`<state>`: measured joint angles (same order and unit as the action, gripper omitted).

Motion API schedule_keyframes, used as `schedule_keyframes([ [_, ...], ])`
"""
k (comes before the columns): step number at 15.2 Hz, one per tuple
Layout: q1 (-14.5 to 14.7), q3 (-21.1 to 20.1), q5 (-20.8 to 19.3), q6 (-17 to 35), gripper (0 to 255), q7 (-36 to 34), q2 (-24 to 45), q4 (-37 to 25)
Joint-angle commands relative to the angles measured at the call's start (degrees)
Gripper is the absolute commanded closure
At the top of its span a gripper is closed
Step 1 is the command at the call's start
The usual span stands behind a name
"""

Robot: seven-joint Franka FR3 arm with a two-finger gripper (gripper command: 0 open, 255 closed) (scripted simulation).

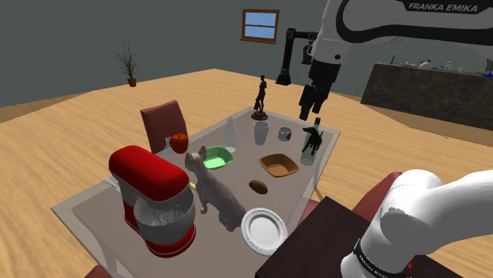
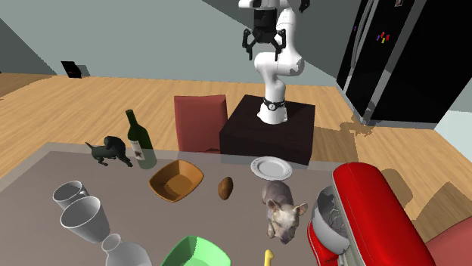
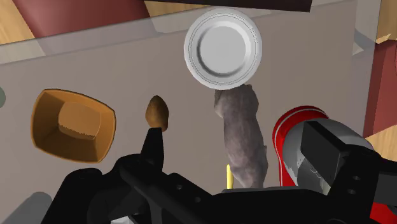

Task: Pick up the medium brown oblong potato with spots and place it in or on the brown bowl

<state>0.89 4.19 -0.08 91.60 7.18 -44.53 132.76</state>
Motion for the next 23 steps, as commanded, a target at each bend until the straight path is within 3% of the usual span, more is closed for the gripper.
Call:
schedule_keyframes([
  [1,0.0,0.0,0.0,0.0,0,0.0,0.0,0.0],
  [12,0.2,5.3,-0.4,20.4,0,6.1,13.0,9.1],
  [23,1.9,10.3,4.6,39.6,0,15.1,35.1,8.6],
])
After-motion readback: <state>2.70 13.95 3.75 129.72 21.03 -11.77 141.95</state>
